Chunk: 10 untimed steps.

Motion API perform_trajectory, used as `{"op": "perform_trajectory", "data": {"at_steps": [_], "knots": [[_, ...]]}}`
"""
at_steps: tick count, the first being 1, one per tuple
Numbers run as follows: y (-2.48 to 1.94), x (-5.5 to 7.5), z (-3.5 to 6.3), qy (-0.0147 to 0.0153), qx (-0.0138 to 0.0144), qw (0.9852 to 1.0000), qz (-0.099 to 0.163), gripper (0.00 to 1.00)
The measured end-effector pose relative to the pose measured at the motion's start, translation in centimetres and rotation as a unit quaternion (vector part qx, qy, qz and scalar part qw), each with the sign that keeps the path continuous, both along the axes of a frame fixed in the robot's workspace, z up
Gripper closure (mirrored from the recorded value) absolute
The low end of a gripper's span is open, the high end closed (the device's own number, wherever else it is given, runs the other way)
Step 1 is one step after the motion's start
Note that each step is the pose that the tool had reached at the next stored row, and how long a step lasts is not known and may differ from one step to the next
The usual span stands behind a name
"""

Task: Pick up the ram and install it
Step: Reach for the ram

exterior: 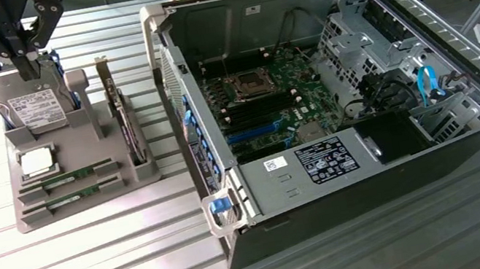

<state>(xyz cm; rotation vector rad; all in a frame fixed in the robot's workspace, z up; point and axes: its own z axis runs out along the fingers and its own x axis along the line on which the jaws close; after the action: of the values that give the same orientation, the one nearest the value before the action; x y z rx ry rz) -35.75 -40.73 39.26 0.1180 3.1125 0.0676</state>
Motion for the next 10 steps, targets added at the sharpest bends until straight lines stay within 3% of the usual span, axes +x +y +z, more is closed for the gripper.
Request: {"op": "perform_trajectory", "data": {"at_steps": [10], "knots": [[-0.18,0.00,0.00,0.0000,0.0000,1.0000,0.000,0.89]]}}
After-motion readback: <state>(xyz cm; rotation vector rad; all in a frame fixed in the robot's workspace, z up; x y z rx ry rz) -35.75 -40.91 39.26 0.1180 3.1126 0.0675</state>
